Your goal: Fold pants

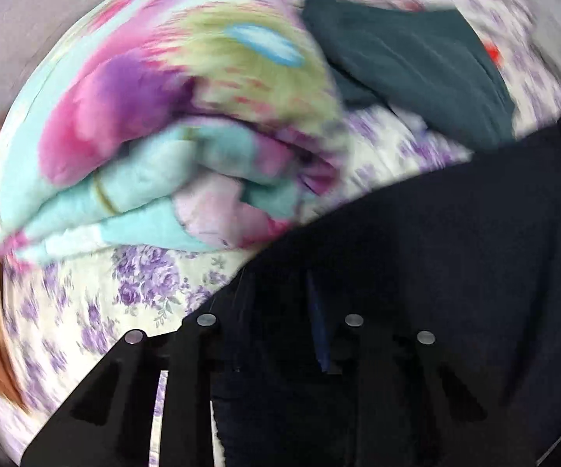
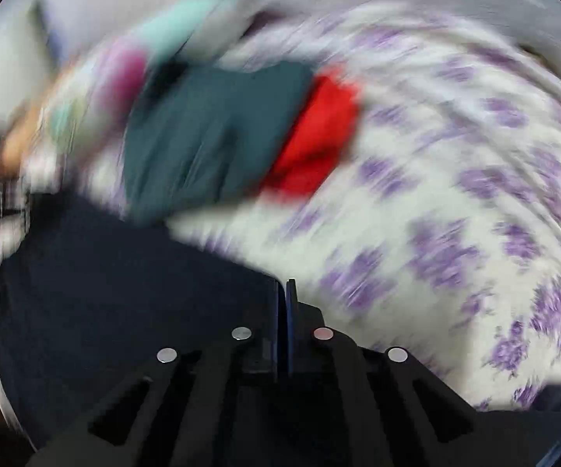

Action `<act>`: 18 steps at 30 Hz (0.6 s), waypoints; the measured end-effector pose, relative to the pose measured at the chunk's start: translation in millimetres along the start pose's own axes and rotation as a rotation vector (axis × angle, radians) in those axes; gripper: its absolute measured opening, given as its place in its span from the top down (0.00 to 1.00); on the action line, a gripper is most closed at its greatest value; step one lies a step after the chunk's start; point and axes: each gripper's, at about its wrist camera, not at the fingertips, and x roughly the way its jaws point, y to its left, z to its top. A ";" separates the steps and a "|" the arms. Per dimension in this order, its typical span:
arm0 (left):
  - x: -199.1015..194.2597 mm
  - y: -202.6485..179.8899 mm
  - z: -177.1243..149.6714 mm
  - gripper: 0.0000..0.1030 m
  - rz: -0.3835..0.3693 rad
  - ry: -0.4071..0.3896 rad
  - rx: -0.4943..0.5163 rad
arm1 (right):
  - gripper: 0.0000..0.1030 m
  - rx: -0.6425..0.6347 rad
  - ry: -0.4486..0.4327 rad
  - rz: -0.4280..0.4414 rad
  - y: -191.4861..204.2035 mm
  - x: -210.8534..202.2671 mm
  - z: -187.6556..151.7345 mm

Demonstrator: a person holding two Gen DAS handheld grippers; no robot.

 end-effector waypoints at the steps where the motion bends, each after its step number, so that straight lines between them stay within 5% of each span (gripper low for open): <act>1: 3.1 2.0 0.6 0.73 -0.004 0.005 -0.020 | 0.86 0.021 -0.001 -0.094 -4.4 4.7 0.7; 2: 4.4 2.2 0.3 0.73 -0.006 0.008 -0.009 | 0.74 0.005 0.052 -0.145 -6.0 15.2 -2.1; 4: 3.4 -0.7 -0.6 0.70 -0.013 0.006 0.043 | 0.69 -0.070 0.196 -0.169 0.5 38.7 -12.0; 5: 1.8 -0.8 -1.4 0.66 -0.027 0.005 0.059 | 0.64 -0.098 0.170 -0.187 4.4 34.7 -12.1; 7: -0.6 1.9 -3.7 0.65 -0.061 0.001 0.087 | 0.33 -0.076 0.077 -0.189 7.7 16.0 -8.4; 12: 4.5 9.0 0.7 0.66 -0.128 0.028 0.138 | 0.33 -0.068 0.014 -0.080 27.0 -2.3 0.5; 13: 7.5 11.5 2.6 0.87 -0.144 0.033 0.146 | 0.33 -0.096 0.011 -0.060 34.5 -2.2 3.2; 14: 10.9 11.4 4.9 0.92 -0.165 0.045 0.160 | 0.33 -0.124 0.018 -0.033 40.5 -1.0 3.7; 18: 14.9 11.4 1.8 0.93 -0.206 0.075 0.163 | 0.33 -0.246 0.071 -0.023 63.1 11.5 -0.5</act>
